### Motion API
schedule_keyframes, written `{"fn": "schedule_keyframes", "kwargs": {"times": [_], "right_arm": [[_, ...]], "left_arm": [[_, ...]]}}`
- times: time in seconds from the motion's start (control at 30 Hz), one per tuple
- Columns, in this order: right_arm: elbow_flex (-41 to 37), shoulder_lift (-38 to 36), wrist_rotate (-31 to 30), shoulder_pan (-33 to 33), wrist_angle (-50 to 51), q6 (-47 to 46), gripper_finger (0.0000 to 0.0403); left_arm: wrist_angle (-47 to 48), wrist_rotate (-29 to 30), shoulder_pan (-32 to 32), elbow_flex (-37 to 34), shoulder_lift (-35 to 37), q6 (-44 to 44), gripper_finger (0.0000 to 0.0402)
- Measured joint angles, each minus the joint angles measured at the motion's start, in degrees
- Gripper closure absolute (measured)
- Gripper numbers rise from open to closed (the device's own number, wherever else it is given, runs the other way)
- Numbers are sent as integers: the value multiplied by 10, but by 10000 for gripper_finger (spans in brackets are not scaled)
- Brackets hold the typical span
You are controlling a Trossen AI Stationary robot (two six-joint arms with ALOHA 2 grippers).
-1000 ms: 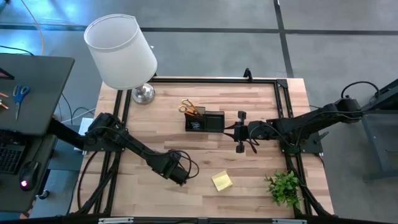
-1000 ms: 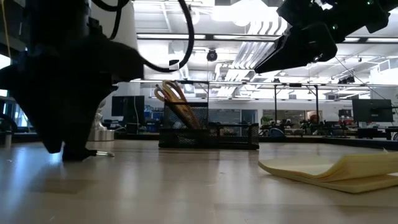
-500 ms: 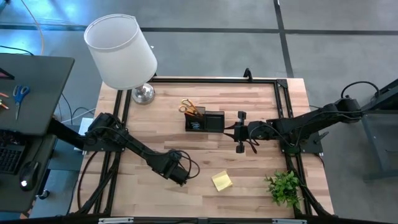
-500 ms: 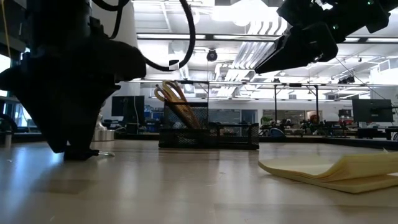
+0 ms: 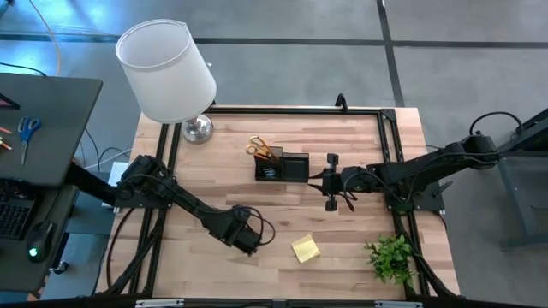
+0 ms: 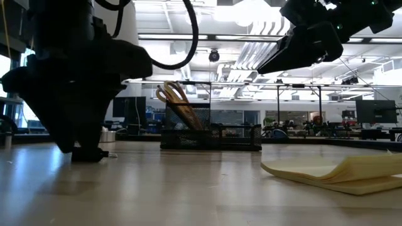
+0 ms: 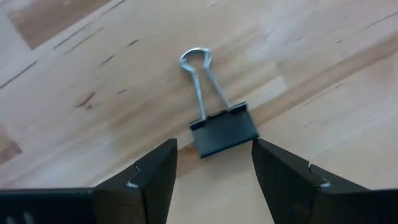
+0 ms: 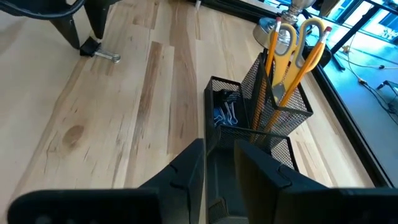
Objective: Pick and place office supplies into organizer
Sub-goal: Put the black binder clip into the black desk organizer
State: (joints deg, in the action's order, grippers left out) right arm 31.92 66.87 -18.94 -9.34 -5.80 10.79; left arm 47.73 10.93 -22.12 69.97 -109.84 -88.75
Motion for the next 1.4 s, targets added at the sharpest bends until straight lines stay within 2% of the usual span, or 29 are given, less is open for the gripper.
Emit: {"fn": "schedule_keyframes", "kwargs": {"times": [0.27, 0.53, 0.8, 1.0, 1.4], "right_arm": [[0, 0, 1, 0, 0, 0, 320], [0, 0, 1, 0, 0, 0, 320], [0, 0, 1, 0, 1, 0, 320], [0, 0, 1, 0, 1, 0, 320], [0, 0, 1, 0, 1, 0, 320]], "left_arm": [[-30, 5, 0, 0, 0, 5, 204], [-26, 43, 0, 0, 0, 5, 204], [-28, 77, 0, 0, 0, 122, 204], [-26, 72, 0, 0, 0, 204, 204], [-63, 49, 0, -25, 0, 223, 204]]}}
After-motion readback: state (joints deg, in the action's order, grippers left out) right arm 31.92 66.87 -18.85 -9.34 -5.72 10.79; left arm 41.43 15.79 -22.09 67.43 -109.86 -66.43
